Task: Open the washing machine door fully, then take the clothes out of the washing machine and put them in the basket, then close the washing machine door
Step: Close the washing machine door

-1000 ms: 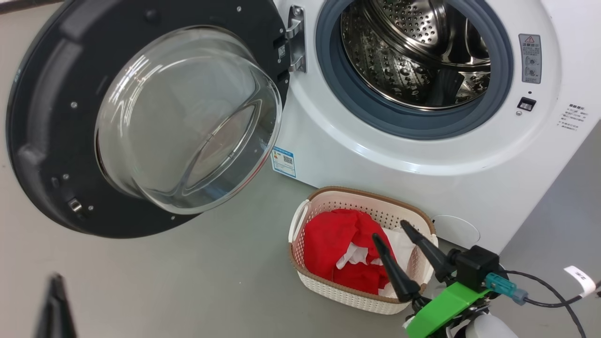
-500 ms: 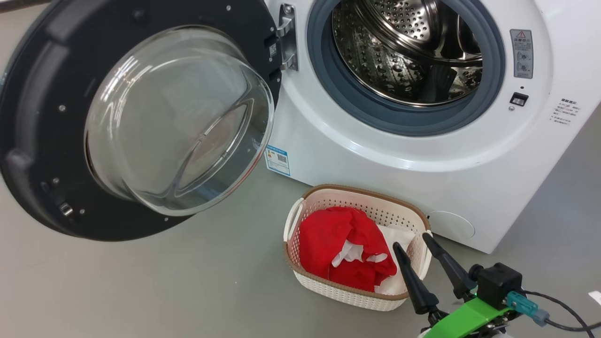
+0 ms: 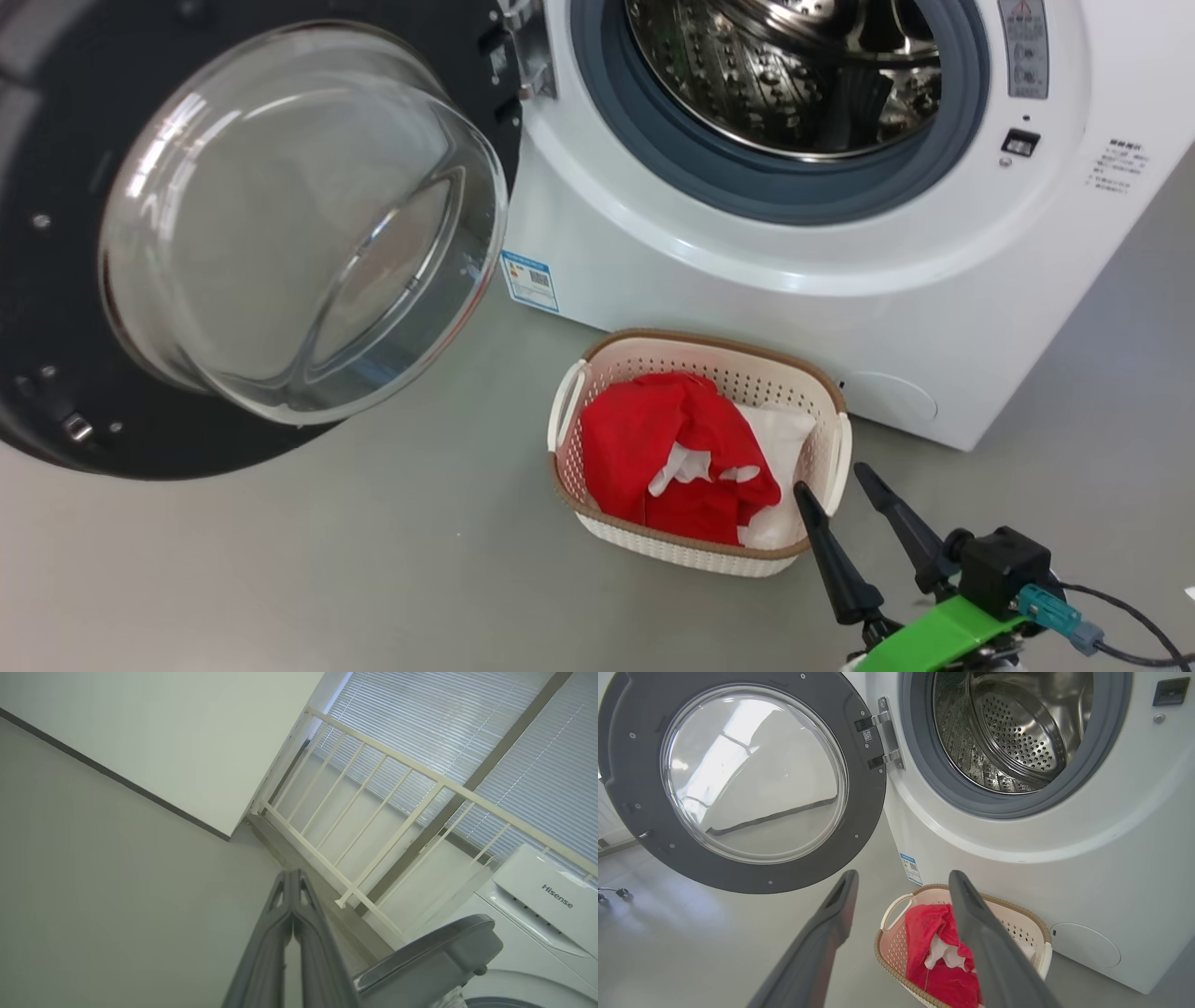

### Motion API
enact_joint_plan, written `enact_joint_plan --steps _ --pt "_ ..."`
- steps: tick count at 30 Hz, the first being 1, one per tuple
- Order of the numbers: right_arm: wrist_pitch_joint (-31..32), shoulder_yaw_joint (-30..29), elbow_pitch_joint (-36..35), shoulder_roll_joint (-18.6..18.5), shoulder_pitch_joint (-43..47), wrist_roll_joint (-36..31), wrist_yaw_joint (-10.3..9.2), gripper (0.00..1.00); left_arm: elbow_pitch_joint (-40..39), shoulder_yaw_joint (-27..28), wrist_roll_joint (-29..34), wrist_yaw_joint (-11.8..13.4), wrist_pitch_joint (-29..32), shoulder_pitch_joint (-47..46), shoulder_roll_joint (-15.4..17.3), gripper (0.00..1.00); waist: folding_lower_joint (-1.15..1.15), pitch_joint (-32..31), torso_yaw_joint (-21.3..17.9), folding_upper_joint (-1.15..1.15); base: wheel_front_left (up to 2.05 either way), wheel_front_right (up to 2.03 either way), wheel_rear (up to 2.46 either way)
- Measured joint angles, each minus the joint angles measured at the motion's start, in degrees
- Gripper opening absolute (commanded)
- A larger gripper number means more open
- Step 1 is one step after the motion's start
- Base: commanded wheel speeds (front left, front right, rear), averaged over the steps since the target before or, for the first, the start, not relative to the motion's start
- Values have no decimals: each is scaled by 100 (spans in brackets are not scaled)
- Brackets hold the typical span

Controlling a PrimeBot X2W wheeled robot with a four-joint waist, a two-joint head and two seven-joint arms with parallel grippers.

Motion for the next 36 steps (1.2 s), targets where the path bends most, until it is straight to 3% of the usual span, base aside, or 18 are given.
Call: enact_joint_plan --steps 1,8,12,24,36 --pt "0 4 3 -7 -65 -93 0 100 235 -243 -113 0 316 -96 69 0 0 92 -37 0 0 0 0" --pt "0 53 13 -47 -409 -182 0 100 746 -543 -1177 0 1818 -300 257 0 0 463 -185 0 0 0 0" --pt "-1 41 18 -90 -497 -231 0 100 759 -760 -1419 0 2439 -310 266 0 0 636 -245 0 0 0 0" --pt "0 64 37 -115 -619 -274 0 100 678 -856 -1641 2 2709 -355 354 0 0 855 -382 0 0 0 0" --pt "-1 22 36 -108 -667 -274 0 100 -181 -1018 -2017 8 3789 -37 632 0 0 681 -433 0 0 0 0"
